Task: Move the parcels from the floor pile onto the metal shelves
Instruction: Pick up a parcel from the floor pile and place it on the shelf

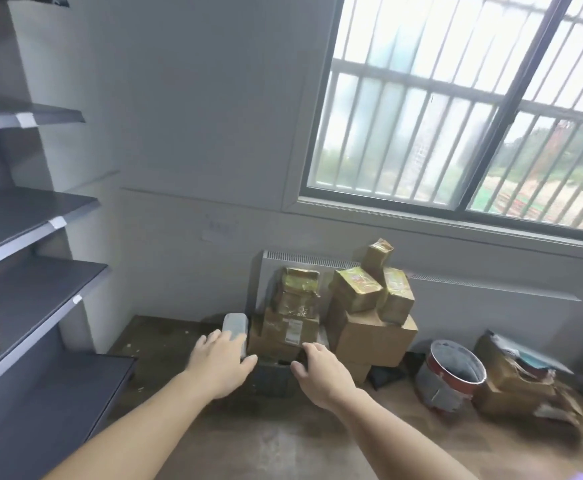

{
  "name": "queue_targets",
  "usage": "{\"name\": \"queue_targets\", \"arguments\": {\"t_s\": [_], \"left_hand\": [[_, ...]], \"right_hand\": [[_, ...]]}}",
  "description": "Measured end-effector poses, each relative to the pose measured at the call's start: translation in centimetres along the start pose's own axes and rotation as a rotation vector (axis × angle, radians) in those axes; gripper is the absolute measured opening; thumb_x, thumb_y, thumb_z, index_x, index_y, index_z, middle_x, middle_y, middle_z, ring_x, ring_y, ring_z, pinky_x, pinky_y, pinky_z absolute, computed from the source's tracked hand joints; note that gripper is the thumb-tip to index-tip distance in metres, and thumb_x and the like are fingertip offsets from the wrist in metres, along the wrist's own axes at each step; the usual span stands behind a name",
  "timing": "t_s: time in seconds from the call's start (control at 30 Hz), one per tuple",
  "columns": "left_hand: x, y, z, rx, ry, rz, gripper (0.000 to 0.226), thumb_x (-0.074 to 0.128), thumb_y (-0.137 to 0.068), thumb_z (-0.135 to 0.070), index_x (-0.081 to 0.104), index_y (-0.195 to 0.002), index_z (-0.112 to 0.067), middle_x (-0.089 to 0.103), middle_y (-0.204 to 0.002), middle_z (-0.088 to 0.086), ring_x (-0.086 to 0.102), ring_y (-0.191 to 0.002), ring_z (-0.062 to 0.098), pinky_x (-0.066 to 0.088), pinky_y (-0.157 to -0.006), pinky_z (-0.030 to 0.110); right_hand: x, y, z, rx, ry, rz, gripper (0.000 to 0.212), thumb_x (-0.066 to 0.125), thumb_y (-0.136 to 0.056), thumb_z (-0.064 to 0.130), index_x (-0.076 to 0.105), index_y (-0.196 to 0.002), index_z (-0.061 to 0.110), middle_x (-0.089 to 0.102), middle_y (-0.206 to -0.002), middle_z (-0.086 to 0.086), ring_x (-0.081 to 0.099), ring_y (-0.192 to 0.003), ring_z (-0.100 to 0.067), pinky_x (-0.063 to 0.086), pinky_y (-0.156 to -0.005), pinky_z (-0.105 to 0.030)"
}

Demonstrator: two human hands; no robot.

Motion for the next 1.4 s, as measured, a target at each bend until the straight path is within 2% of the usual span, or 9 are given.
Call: {"name": "queue_targets", "arguments": {"t_s": [0.23,0.37,0.47,0.57,0.7,0.9,1.0,1.17,1.4], "left_hand": [[-3.6,-15.7,-3.2,0.118,-0.004,-0.013,0.057,0.036,-0.098,-0.054,0.042,-0.145,-0.021,0.047,-0.144,0.005,0.041,-0.134,0.024,0.032,-0.111,0.041],[-3.2,-22.6,-6.0,0.164,-0.019,0.016,0.058,0.037,-0.098,-0.055,0.041,-0.145,-0.022,0.047,-0.145,0.004,0.045,-0.132,0.024,0.036,-0.109,0.040],[-2.0,-27.7,-7.6,0.187,-0.018,0.048,0.061,0.034,-0.098,-0.057,0.035,-0.149,-0.023,0.044,-0.148,0.003,0.039,-0.136,0.024,0.032,-0.113,0.042],[-0.8,-33.3,-8.5,0.185,-0.014,0.062,0.067,0.028,-0.097,-0.062,0.026,-0.154,-0.026,0.038,-0.154,0.003,0.029,-0.144,0.024,0.024,-0.117,0.044],[0.5,-41.6,-9.5,0.169,-0.030,0.079,0.069,0.024,-0.096,-0.066,0.025,-0.154,-0.028,0.039,-0.153,0.002,0.026,-0.145,0.024,0.022,-0.117,0.046],[0.7,-52.8,-11.5,0.128,-0.010,0.054,0.066,0.032,-0.097,-0.062,0.031,-0.152,-0.026,0.044,-0.149,0.001,0.035,-0.139,0.022,0.031,-0.113,0.041],[1.7,-56.9,-11.9,0.107,0.030,0.073,0.063,0.039,-0.098,-0.056,0.031,-0.151,-0.024,0.045,-0.148,0.002,0.038,-0.137,0.023,0.036,-0.110,0.039],[5.3,-63.4,-10.4,0.044,0.068,0.165,0.061,0.043,-0.098,-0.051,0.032,-0.151,-0.022,0.047,-0.144,0.002,0.042,-0.134,0.022,0.041,-0.105,0.039],[10.1,-73.2,-7.7,-0.032,0.116,0.243,0.059,0.039,-0.099,-0.052,0.031,-0.150,-0.022,0.048,-0.141,0.004,0.046,-0.128,0.025,0.045,-0.100,0.042]], "right_hand": [[-5.6,-12.5,-3.8,0.080,-0.034,-0.072,0.047,0.041,-0.098,0.040,0.048,-0.135,0.011,0.050,-0.137,-0.006,0.044,-0.131,-0.025,0.040,-0.105,-0.039],[-7.0,-17.8,-6.5,0.107,-0.011,-0.073,0.056,0.040,-0.100,0.043,0.039,-0.146,0.011,0.047,-0.142,-0.005,0.039,-0.135,-0.023,0.035,-0.110,-0.037],[-7.4,-22.5,-8.9,0.116,0.009,-0.059,0.057,0.038,-0.101,0.044,0.038,-0.147,0.010,0.046,-0.145,-0.007,0.036,-0.137,-0.024,0.031,-0.113,-0.038],[-7.3,-27.5,-11.5,0.115,0.007,-0.035,0.056,0.035,-0.103,0.043,0.036,-0.148,0.010,0.042,-0.149,-0.009,0.033,-0.140,-0.027,0.027,-0.115,-0.041],[-7.6,-34.8,-14.7,0.101,-0.010,-0.013,0.058,0.034,-0.103,0.043,0.030,-0.152,0.012,0.034,-0.156,-0.008,0.024,-0.146,-0.027,0.022,-0.119,-0.041],[-8.6,-46.8,-19.8,0.071,0.002,0.032,0.057,0.037,-0.103,0.042,0.033,-0.150,0.009,0.038,-0.152,-0.010,0.031,-0.142,-0.026,0.026,-0.116,-0.039],[-7.6,-51.7,-22.1,0.086,-0.027,0.087,0.057,0.040,-0.102,0.040,0.034,-0.149,0.009,0.039,-0.151,-0.011,0.032,-0.141,-0.026,0.028,-0.114,-0.037],[-3.7,-58.1,-24.8,0.110,-0.059,0.243,0.063,0.040,-0.102,0.042,0.022,-0.154,0.013,0.021,-0.161,-0.009,0.020,-0.148,-0.026,0.025,-0.117,-0.040],[-0.7,-66.4,-27.2,0.171,-0.146,0.280,0.061,0.041,-0.101,0.039,0.023,-0.152,0.011,0.029,-0.156,-0.009,0.036,-0.139,-0.027,0.035,-0.112,-0.040]]}}
Point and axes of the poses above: each hand's wrist, its own y-axis away from the middle knuckle, its own x-axis out of the palm, z = x × y, the point moved 10 cm from there along -y, towards the middle knuckle
